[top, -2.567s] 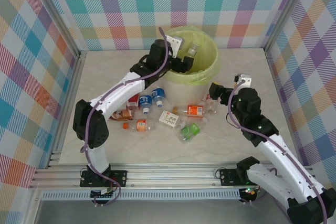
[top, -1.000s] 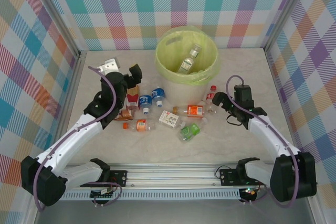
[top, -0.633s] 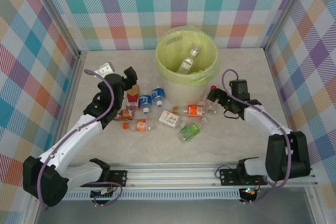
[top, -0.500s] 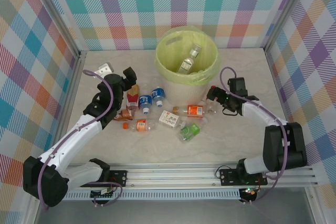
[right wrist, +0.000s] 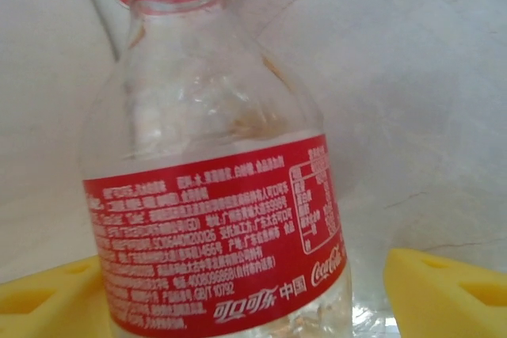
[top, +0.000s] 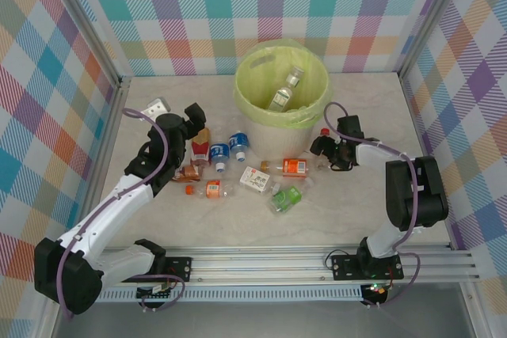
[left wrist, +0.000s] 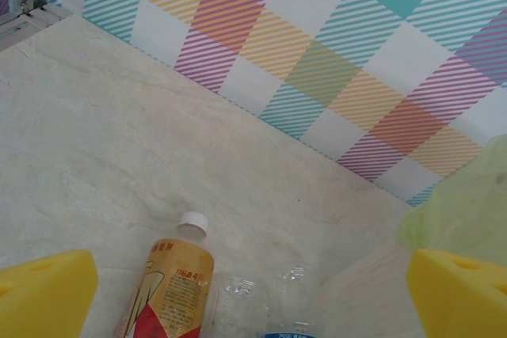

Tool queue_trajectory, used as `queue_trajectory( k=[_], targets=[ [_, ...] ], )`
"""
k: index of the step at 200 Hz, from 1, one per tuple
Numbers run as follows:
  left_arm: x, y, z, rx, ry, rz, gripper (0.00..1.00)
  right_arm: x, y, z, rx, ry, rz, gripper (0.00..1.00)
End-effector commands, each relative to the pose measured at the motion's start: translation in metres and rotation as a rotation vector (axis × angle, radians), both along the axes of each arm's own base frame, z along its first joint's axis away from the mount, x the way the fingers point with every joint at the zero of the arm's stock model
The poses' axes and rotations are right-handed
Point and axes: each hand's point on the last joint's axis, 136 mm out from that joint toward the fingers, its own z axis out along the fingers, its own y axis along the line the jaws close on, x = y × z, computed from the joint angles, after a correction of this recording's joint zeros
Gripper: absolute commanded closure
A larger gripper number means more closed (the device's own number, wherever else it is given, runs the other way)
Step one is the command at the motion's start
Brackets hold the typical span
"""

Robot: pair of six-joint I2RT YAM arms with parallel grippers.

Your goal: Put the plastic bottles in the bin

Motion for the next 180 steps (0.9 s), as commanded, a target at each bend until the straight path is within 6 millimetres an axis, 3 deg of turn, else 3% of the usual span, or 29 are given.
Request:
queue_trajectory(
  k=[1, 28, 81, 144, 180],
  targets=[
    [-0.004, 0.007, -0.003, -0.023, 0.008, 0.017, 0.0, -0.002, -0.016, -0.004, -0.079, 0.028, -0.059, 0.18],
    [-0.003, 0.008, -0.006, -0.024, 0.015, 0.025, 0.0, -0.007, -0.023, -0.005, -0.121, 0.02, -0.066, 0.25],
    [-0.002, 0.008, -0.007, -0.031, 0.02, 0.027, 0.0, -0.008, -0.017, 0.005, -0.089, -0.079, -0.022, 0.4],
    [-0.003, 0.01, -0.009, -0.029, 0.029, 0.039, 0.0, -0.013, -0.007, 0.054, -0.055, -0.335, 0.08, 0.47],
    [-0.002, 0.009, -0.01, -0.042, 0.028, 0.042, 0.0, -0.021, -0.01, 0.098, -0.059, -0.496, 0.083, 0.5]
  ],
)
